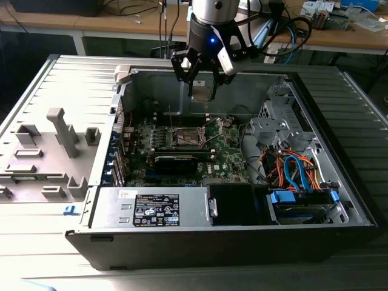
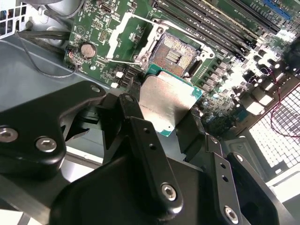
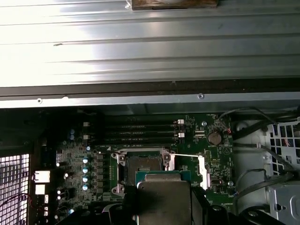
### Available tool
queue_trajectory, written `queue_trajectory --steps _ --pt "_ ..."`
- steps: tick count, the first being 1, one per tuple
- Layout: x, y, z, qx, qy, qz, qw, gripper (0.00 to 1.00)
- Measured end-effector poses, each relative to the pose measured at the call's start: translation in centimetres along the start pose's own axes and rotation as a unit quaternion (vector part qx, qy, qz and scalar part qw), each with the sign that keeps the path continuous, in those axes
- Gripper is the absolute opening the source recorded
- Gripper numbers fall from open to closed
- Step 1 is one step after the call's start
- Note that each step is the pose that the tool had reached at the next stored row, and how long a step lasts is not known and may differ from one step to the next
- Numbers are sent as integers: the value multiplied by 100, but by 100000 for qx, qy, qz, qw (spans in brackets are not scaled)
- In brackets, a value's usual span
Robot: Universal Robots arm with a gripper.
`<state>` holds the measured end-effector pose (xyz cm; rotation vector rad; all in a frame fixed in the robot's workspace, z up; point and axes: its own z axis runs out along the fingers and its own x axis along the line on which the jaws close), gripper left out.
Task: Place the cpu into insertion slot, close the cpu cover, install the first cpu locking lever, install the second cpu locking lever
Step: 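Place the cpu into insertion slot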
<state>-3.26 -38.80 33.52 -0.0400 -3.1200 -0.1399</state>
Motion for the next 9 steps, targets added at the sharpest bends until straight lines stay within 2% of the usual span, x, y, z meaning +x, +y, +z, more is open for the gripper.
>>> queue_trajectory --steps 9 --pt "-1 -21 9 2 1 -2 100000 55"
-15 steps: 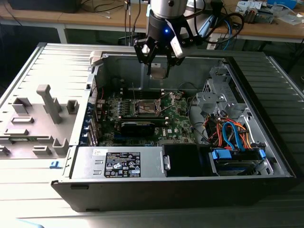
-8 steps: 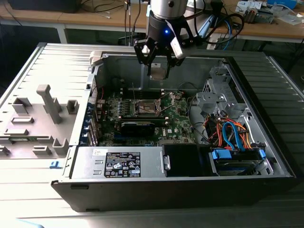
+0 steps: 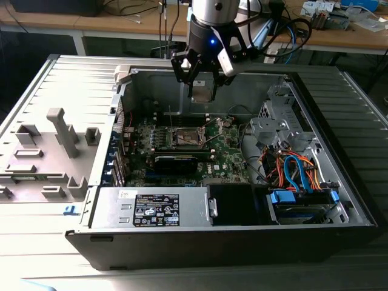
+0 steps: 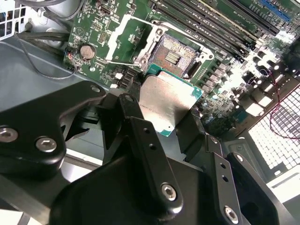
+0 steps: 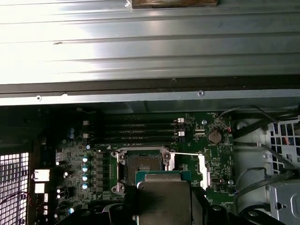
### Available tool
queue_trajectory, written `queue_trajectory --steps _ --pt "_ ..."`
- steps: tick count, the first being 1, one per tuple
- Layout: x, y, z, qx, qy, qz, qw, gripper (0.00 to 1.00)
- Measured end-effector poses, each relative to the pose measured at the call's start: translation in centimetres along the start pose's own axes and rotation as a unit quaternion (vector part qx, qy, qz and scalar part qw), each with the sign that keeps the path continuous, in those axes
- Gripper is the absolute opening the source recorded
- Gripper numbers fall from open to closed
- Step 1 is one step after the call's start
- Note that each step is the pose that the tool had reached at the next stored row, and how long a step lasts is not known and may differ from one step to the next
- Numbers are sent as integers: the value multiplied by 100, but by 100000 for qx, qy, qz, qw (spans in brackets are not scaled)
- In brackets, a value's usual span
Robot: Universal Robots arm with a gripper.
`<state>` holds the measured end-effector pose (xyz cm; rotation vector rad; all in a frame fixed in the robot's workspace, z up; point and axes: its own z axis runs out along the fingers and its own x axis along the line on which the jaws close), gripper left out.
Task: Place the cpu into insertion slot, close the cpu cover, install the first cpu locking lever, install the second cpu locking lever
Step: 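Place the cpu into insertion slot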
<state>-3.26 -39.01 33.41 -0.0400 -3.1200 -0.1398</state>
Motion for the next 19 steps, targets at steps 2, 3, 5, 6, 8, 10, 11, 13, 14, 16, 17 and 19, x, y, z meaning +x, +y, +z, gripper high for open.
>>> queue_trajectory --steps 2,3,5,6,8,10,11,13,14,16,17,19 --pt "0 -4 2 -2 -2 1 100000 55" --pt "0 -5 3 -3 -2 4 100000 55" --pt "0 -8 4 -3 0 3 100000 55" --pt "0 -10 4 -2 -3 2 100000 55" --pt "0 -13 6 -4 -2 3 100000 55" --pt "0 -16 7 -1 -2 2 100000 55" --pt "-1 -17 8 -3 -2 0 100000 55" --pt "-1 -23 10 -5 -2 1 100000 55" --pt "-1 -27 12 -6 -2 3 100000 55" --pt "-1 -33 13 -2 -3 2 100000 55" --pt "-1 -35 14 -4 -1 1 100000 55" --pt "-1 -39 15 -3 -1 3 100000 55"
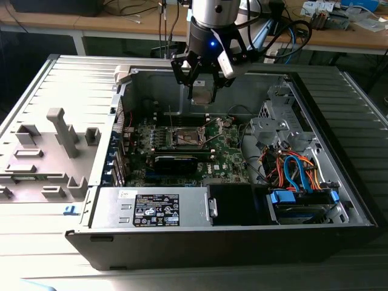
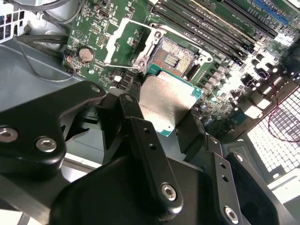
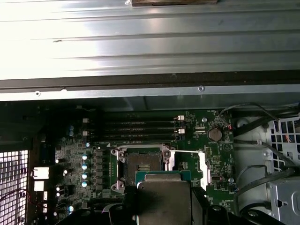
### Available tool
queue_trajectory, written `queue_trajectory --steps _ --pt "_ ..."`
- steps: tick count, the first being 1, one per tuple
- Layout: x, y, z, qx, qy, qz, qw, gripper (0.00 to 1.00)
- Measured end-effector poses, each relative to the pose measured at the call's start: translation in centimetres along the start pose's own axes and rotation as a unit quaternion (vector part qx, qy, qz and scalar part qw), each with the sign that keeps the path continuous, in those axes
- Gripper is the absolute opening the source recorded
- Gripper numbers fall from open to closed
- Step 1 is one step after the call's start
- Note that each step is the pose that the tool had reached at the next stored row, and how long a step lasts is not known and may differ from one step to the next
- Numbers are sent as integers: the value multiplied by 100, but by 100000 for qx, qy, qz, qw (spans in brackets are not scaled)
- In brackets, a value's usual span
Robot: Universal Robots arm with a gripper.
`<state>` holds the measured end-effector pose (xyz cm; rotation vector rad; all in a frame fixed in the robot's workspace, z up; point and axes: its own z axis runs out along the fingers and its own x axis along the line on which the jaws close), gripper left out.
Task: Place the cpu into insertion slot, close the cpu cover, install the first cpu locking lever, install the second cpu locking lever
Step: 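Place the cpu into insertion slot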
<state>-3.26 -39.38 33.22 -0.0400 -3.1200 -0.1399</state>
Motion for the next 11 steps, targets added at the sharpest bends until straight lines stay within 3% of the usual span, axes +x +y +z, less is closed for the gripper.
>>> queue_trajectory --steps 11 --pt "-1 -20 7 1 -1 0 100000 55"
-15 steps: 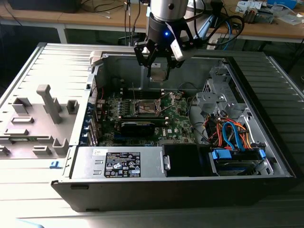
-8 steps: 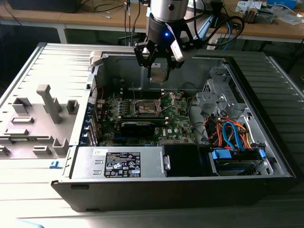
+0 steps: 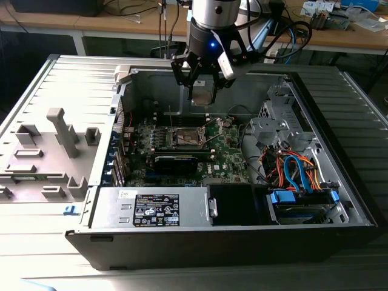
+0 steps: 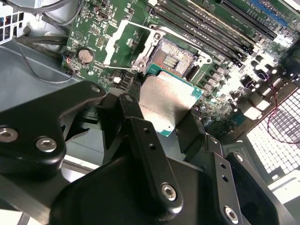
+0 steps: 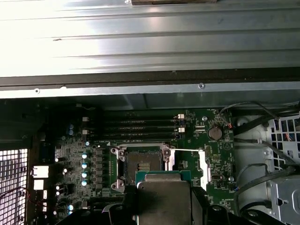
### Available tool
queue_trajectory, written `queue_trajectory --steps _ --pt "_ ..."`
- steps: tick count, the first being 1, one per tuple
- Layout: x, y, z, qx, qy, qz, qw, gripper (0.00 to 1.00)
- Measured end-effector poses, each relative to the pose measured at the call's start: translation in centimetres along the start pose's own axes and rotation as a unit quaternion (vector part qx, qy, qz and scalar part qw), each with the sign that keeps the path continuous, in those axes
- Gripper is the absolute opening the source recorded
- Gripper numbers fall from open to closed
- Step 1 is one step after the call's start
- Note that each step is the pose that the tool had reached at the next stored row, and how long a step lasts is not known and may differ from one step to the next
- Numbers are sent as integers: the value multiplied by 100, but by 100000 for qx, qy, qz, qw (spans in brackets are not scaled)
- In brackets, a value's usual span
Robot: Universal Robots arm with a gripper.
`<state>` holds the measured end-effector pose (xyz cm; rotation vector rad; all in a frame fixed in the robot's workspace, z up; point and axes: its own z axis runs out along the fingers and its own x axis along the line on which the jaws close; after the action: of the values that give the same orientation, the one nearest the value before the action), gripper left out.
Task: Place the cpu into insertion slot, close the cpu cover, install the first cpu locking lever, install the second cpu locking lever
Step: 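Place the cpu into insertion slot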
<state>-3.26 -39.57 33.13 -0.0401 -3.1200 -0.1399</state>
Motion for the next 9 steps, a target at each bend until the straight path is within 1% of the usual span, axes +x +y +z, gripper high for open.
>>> queue_trajectory --steps 9 --pt "-1 -11 7 -1 0 -1 100000 55"
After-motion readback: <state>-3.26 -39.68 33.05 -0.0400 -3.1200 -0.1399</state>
